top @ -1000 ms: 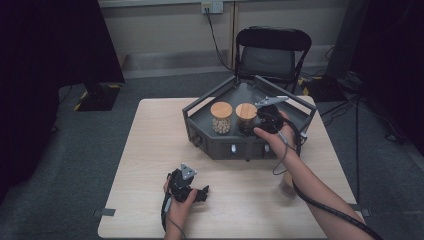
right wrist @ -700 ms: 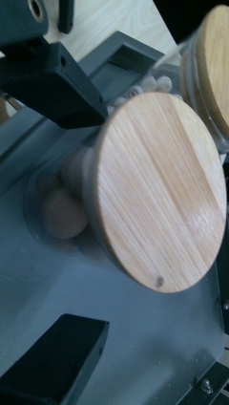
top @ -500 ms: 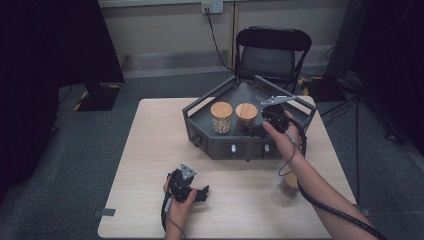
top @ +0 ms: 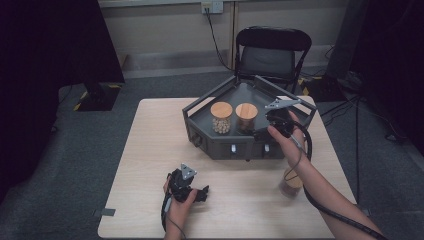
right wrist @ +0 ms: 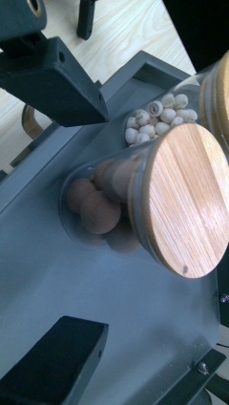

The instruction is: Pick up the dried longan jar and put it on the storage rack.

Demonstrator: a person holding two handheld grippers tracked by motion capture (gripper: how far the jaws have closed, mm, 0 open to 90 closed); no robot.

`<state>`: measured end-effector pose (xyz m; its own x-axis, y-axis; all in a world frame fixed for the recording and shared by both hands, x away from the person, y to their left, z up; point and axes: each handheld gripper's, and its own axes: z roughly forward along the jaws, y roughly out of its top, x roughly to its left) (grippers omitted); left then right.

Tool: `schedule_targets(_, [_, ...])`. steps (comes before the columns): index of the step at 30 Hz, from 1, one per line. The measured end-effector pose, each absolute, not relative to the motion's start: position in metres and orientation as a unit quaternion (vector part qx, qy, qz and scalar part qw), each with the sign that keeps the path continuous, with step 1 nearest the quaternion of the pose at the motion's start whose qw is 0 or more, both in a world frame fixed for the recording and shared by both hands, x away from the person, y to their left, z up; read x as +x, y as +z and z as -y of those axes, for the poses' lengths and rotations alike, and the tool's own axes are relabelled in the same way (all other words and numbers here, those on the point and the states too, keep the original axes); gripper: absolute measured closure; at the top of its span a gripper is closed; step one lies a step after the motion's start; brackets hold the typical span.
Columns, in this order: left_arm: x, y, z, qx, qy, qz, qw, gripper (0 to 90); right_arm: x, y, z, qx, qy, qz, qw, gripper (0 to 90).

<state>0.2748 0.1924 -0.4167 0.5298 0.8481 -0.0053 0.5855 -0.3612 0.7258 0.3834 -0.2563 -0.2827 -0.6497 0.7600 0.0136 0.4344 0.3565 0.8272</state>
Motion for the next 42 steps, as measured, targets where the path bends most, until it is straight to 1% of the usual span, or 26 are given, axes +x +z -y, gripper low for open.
schedule_targets(12, [0.275,-0.417,-0.192,0.803,0.189,-0.446,0.347,0.3,0.372,-0.283,0.269,0.365,0.447,-0.798,0.175,2.7])
schedule_targets(23, [0.274,-0.417,-0.192,0.802,0.19,-0.449,0.346,0.2,0.352,-0.282,0.284,0.363,0.445,-0.796,0.192,2.3])
schedule_targets(32, [0.274,-0.417,-0.192,0.802,0.19,-0.449,0.346,0.2,0.342,-0.284,0.296,0.365,0.45,-0.793,0.188,2.4])
schedule_targets(42, [0.274,-0.417,-0.192,0.802,0.19,-0.449,0.346,0.2,0.334,-0.295,0.309,0.367,0.455,-0.791,0.18,2.5])
